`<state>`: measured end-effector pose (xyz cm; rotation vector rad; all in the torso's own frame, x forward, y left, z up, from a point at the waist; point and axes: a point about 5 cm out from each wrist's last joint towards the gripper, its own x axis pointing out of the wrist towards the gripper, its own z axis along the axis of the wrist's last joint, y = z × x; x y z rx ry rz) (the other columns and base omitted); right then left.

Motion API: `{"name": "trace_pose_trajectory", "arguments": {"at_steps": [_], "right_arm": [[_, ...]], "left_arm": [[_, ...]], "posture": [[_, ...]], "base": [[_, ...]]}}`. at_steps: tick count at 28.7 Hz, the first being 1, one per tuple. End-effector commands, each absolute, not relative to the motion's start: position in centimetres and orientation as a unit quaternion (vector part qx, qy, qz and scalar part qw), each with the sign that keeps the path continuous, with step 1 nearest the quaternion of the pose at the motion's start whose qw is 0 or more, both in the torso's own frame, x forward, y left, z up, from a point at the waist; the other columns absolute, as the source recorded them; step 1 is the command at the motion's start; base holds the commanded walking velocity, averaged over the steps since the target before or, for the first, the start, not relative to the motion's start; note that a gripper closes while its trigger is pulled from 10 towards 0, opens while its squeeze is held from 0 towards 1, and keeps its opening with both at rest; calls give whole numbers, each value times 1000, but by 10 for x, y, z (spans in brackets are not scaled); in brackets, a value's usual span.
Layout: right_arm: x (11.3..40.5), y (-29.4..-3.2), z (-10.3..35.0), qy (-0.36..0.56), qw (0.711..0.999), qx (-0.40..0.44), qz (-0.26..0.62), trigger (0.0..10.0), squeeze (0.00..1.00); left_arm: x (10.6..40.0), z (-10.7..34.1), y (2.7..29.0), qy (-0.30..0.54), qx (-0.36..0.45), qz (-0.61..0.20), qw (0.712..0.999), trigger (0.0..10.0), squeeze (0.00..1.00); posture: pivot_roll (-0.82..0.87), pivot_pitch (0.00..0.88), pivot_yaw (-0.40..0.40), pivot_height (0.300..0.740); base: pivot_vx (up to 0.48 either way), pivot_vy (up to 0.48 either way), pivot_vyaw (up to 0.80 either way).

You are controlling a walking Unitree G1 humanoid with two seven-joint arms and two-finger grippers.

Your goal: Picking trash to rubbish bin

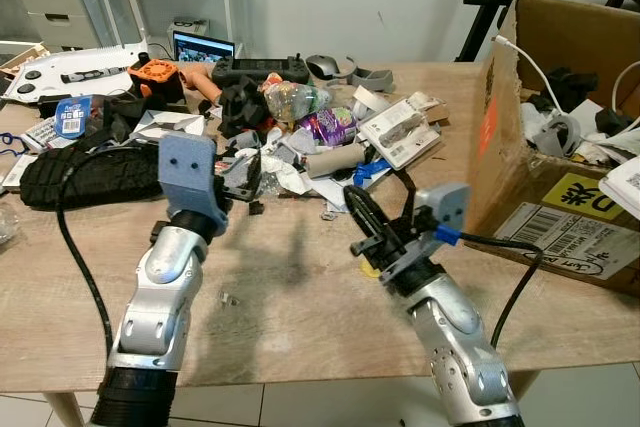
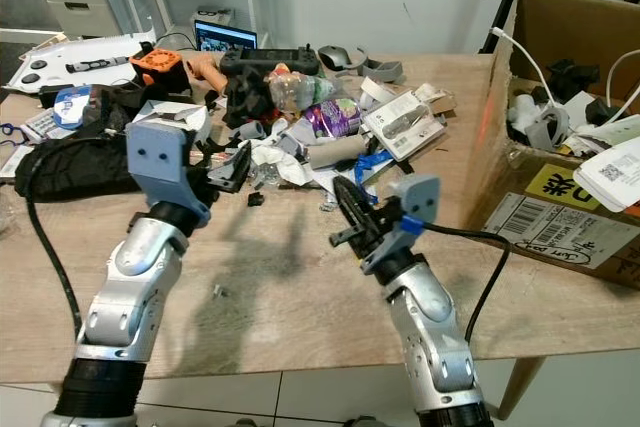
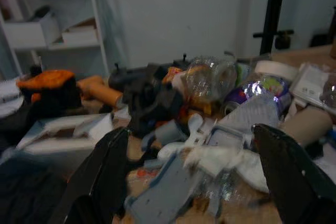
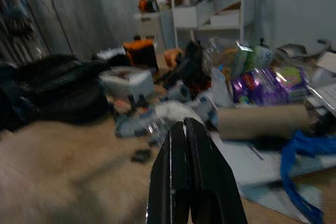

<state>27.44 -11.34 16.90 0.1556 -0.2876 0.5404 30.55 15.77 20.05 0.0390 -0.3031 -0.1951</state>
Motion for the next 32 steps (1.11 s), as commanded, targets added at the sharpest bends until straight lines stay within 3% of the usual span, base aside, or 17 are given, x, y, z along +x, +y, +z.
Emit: {"name": "trace_pose_trajectory", "arguments": {"at_steps": [1,2,3,4,11,15,16,17,24,25,26,27,32], "right_arm": [[267,-120,167,-132,957,62,249,10000,0],[267,-120,167,-132,957,62,249,10000,0],[258,-132,164,-134,964,44,226,10000,804],[254,-137,160,-134,966,18,219,10000,1000],[234,-154,138,-101,972,-108,184,10000,1000],[231,-165,126,-66,989,-47,122,10000,945],[232,-167,123,-58,991,-40,111,10000,333],[232,-168,122,-53,992,-40,106,10000,0],[233,-164,112,-31,991,-29,123,10000,0],[234,-162,111,-32,991,-28,127,10000,157],[236,-161,111,-33,991,-28,129,10000,157],[238,-157,112,-34,989,-25,140,10000,1000],[246,-149,111,-27,986,-24,163,10000,1000]], "left_arm": [[297,197,163,-138,17,-117,983,10000,0],[297,197,163,-138,17,-117,983,10000,0],[287,190,165,-126,25,-139,982,10000,0],[284,185,166,-115,32,-142,983,10000,0],[274,174,163,-97,42,-138,985,10000,0],[272,174,154,-96,24,-153,983,10000,0],[272,174,151,-97,23,-163,982,10000,0],[272,175,148,-96,24,-173,980,10000,0],[272,175,142,-93,25,-186,978,10000,0],[272,175,142,-93,27,-185,978,10000,0],[273,175,142,-93,28,-185,978,10000,0],[273,177,142,-100,25,-183,978,10000,0],[276,184,141,-116,23,-181,976,10000,0]], "posture": [[20,162,-10,740],[20,162,-10,740],[24,185,-13,740],[24,185,-13,740],[15,190,-9,740],[2,186,0,740],[6,186,-2,740],[7,198,-3,740],[4,189,2,740],[4,211,1,740],[4,211,1,740],[2,206,3,740],[11,208,-2,740]], "base": [[0,0,0],[0,0,0],[0,0,0],[0,0,0],[0,0,0],[0,0,0],[0,0,0],[0,0,0],[0,0,0],[0,0,0],[0,0,0],[0,0,0],[0,0,0]]}}
